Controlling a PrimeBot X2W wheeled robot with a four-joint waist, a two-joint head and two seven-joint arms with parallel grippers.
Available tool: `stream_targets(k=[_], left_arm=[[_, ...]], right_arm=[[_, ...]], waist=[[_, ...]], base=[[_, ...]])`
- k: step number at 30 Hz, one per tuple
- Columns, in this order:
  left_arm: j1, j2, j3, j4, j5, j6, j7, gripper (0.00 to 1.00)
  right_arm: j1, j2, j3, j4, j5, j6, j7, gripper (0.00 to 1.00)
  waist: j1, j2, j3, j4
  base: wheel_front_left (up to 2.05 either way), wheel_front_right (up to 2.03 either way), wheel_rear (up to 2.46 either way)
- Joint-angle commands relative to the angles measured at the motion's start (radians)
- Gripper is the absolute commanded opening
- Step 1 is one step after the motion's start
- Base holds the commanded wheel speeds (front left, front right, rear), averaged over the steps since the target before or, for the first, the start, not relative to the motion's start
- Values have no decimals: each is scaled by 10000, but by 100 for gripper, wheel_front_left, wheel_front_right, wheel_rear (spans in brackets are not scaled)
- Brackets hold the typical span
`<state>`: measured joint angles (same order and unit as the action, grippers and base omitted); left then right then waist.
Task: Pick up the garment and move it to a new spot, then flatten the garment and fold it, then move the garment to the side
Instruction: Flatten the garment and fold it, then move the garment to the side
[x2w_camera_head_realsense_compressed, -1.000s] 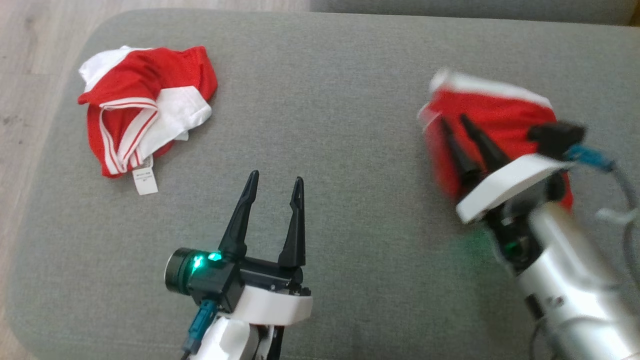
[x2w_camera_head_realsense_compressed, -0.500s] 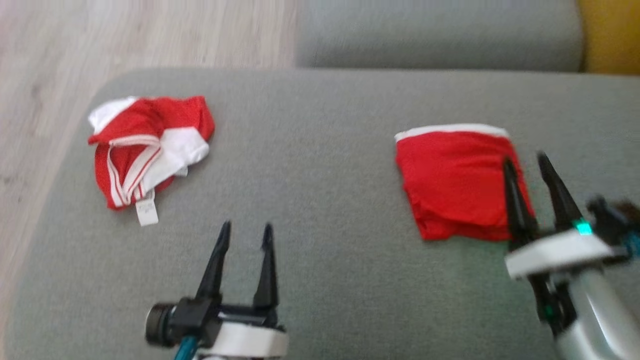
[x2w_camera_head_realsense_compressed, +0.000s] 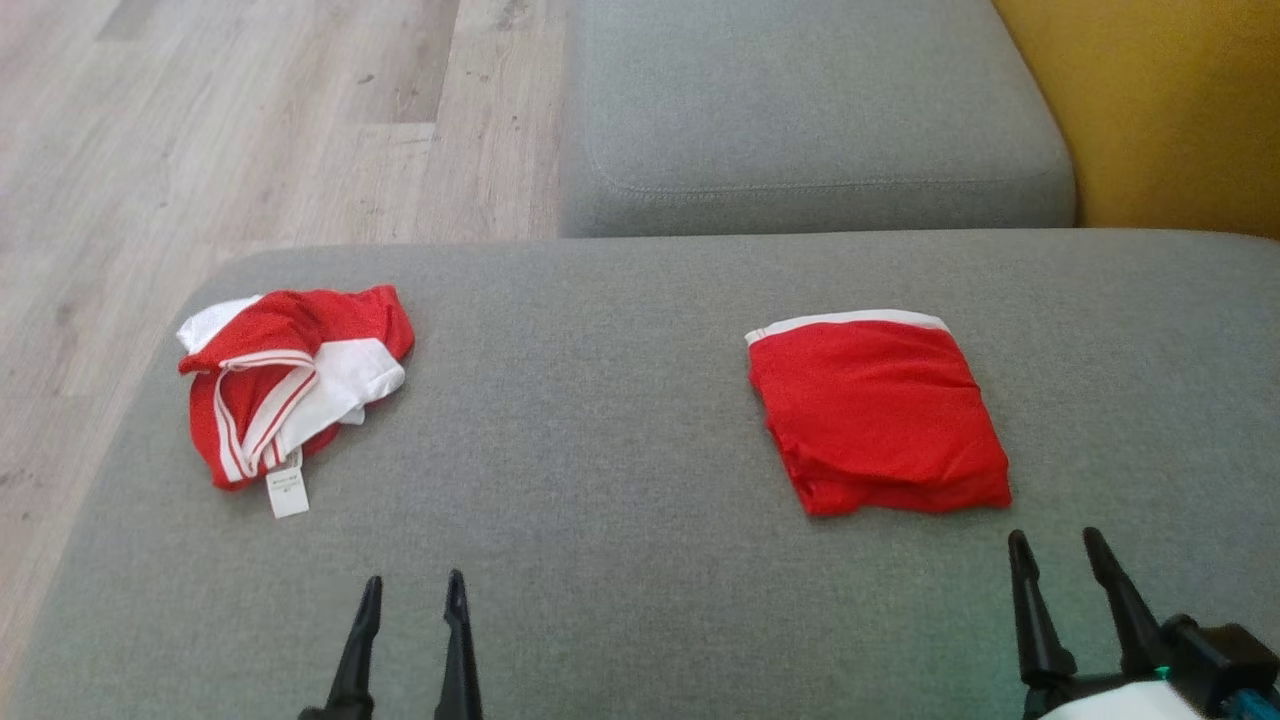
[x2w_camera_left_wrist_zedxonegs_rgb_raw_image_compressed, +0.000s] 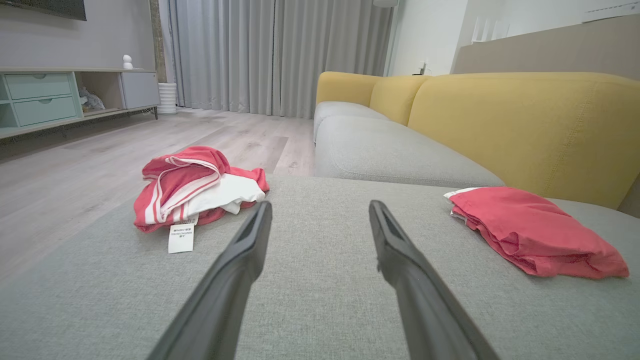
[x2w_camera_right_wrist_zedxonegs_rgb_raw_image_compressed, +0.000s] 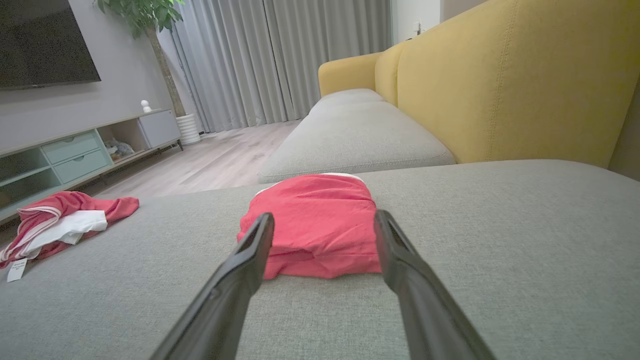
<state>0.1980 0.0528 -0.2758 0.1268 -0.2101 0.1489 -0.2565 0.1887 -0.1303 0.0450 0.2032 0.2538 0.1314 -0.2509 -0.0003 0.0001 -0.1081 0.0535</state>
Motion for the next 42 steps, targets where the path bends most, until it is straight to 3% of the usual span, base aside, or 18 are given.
stream_targets(k=[1,12,26,37,42], left_arm=[[-395,-25,412,-288,99,-34,-53,100],[-224,-25,580,-137,414,-313,-53,100],[-182,-26,639,-85,545,-366,-53,100],[-374,-26,572,-216,561,-308,-53,100],[-710,-26,402,-367,564,-249,-53,100]], right_arm=[[-419,-93,157,-407,-63,-7,-107,100],[-252,247,55,-410,-316,-7,-108,100],[-131,347,100,-215,-361,-7,-108,100],[-622,180,126,-83,-436,-7,-108,100],[-1787,-36,129,762,-48,-7,-108,100]], waist=[[3,-1,-49,-32],[3,-1,-137,19],[3,-1,-202,-69],[3,-1,479,-214],[3,-1,1175,-218]], base=[[0,0,0],[0,0,0],[0,0,0],[0,0,0],[0,0,0]])
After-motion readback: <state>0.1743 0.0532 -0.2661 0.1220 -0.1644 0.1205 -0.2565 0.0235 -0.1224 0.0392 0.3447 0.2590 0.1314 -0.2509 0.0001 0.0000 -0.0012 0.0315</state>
